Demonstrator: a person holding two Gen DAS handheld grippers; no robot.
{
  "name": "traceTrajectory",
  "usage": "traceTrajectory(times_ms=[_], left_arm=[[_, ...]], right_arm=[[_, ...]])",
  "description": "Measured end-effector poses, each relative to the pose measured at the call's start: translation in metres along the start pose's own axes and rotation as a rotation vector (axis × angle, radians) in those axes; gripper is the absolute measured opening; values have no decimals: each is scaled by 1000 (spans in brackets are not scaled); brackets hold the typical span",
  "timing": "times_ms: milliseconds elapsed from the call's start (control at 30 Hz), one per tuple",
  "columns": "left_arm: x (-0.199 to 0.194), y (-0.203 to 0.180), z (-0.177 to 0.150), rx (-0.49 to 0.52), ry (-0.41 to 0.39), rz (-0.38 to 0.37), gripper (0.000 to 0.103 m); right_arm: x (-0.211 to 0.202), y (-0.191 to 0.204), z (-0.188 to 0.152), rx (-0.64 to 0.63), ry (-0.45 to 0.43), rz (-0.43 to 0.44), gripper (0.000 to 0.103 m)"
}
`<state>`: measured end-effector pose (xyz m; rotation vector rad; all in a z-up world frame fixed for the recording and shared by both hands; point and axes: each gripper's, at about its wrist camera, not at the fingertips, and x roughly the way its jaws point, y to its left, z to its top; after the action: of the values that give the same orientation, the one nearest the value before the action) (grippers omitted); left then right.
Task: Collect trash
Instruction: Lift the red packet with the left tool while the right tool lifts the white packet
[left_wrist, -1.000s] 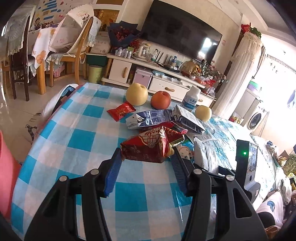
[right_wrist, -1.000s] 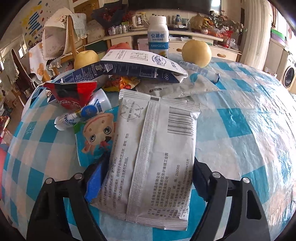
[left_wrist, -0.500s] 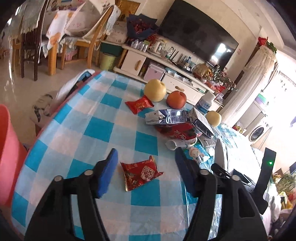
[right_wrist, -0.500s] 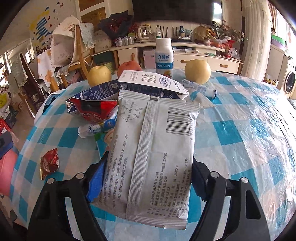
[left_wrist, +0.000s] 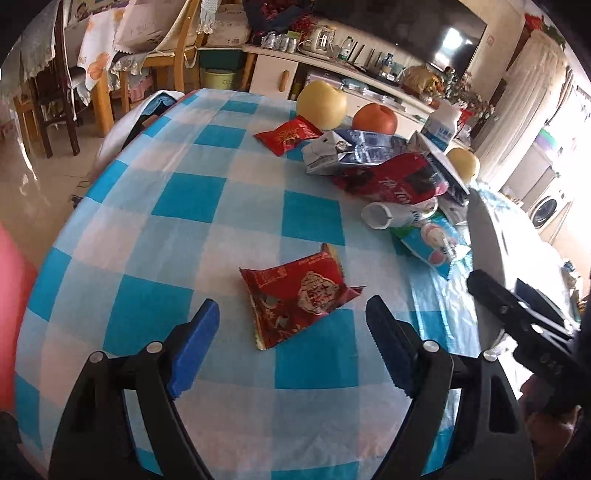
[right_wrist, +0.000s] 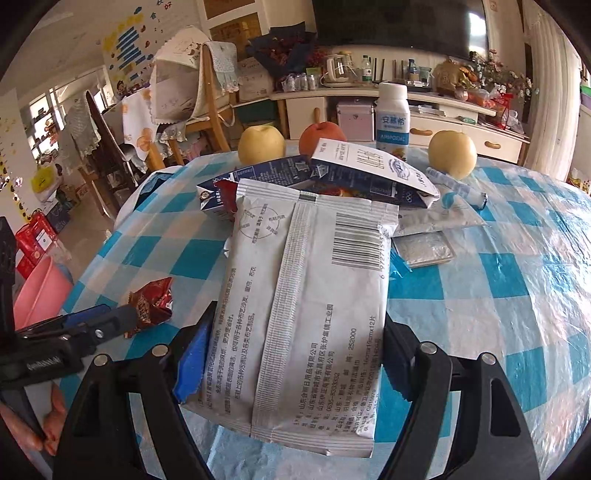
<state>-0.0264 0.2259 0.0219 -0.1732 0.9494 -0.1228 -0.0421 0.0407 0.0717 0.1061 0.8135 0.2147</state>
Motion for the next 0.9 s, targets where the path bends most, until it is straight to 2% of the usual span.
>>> traceTrajectory(times_ms=[100, 200, 267, 400, 467, 567, 633, 700, 767, 900], left_arm=[[7, 12, 1, -83, 11, 25, 82], [1, 10, 2, -133, -35, 17, 82], [-1, 3, 3, -142, -67, 4, 82], [14, -9, 1, -164, -37, 39, 82], [12, -14, 2, -160, -72, 77, 82], [19, -13, 6, -176, -73, 96, 82], [21, -17, 6, -145, -71, 117, 77], [22, -20, 7, -123, -71, 104, 64], [24, -24, 8, -98, -67, 119, 58], [22, -22, 7, -101, -65, 94, 53]], right_arm=[[2, 2, 1, -4, 4, 30, 78], [5, 3, 1, -1, 9, 56, 78], [7, 3, 1, -1, 15, 70, 78], [8, 4, 0, -4, 26, 93, 78], [9, 4, 1, -6, 28, 99, 78], [9, 3, 1, -10, 29, 100, 78], [9, 2, 1, -2, 35, 109, 78], [10, -1, 1, 2, 41, 114, 78], [11, -1, 1, 5, 46, 116, 78], [11, 1, 0, -6, 53, 115, 78]])
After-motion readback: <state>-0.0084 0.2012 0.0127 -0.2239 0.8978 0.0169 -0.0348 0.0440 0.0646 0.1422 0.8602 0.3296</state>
